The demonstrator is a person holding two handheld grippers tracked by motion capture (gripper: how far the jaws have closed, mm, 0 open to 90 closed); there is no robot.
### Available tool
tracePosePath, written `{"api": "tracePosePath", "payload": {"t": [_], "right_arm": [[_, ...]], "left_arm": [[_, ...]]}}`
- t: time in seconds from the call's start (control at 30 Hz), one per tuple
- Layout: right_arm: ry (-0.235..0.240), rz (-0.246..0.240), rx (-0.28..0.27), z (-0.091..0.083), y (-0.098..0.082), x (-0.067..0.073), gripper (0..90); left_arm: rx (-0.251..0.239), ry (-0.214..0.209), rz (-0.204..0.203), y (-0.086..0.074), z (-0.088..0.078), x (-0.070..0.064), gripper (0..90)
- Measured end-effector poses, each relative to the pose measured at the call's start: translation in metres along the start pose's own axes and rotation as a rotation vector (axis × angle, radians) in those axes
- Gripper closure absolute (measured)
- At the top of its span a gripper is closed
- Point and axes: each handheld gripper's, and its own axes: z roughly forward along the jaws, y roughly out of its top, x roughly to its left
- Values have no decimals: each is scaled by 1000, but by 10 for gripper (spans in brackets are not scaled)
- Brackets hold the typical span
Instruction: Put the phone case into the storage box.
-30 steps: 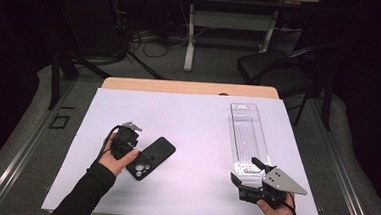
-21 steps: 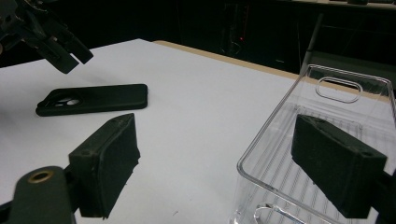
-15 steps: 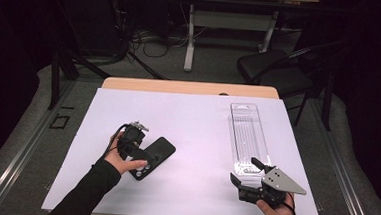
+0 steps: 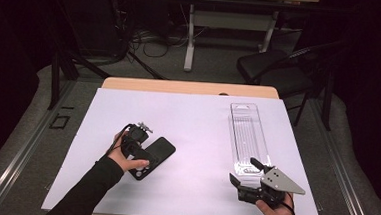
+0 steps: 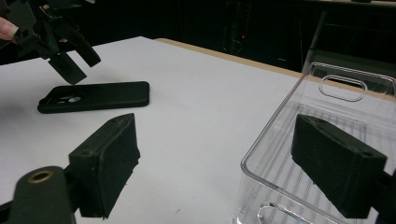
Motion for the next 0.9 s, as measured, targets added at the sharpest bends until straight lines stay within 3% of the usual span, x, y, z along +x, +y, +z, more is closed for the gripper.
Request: {"api": "tracePosePath", "payload": {"t": [0.2, 0.6, 0.9], "right_arm": [[2, -2, -2, 1, 0, 0, 143], [1, 0, -2, 0, 0, 0, 143], [3, 1, -3, 0, 0, 0, 143]], "left_arm": [[58, 16, 8, 1, 8, 2, 18], [117, 21, 7, 4, 21, 4, 18], [169, 50, 42, 2, 27, 3, 18]]}}
